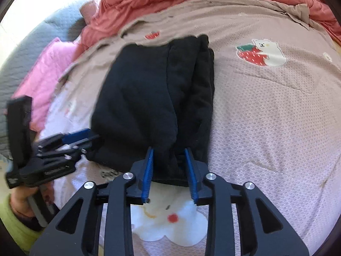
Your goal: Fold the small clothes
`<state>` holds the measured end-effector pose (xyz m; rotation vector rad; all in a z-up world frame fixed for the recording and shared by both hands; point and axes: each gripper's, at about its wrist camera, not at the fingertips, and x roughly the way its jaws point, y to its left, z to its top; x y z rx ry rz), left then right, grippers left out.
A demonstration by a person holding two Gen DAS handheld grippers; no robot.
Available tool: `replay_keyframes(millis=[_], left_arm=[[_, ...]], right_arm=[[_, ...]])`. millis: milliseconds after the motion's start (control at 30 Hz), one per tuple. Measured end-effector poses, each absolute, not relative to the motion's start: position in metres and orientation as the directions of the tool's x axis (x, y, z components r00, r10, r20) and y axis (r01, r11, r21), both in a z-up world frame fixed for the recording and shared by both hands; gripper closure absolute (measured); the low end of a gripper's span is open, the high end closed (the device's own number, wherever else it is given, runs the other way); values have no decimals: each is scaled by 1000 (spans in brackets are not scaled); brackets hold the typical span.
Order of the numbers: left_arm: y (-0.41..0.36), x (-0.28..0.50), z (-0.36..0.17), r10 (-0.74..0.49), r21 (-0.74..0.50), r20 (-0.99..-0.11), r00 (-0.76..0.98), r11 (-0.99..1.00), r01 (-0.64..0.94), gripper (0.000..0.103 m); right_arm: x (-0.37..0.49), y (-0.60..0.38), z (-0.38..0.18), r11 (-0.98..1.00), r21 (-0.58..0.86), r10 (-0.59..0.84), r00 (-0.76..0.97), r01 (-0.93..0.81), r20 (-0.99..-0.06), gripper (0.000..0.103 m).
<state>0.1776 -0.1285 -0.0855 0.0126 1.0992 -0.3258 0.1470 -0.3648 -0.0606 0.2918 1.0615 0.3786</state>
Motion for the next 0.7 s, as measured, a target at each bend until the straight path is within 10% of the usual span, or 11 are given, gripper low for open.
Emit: replay_keyframes(millis=[100,700], left_arm=[[-127,178,-85,-255,-154,-874,413,952,264,55],[-128,204,-80,-244,-148,-852,463,961,234,48]], right_arm=[[143,-379,-49,877,457,463,507,-146,-727,50],[217,-385,-69,903,429,367,583,-35,-725,50]])
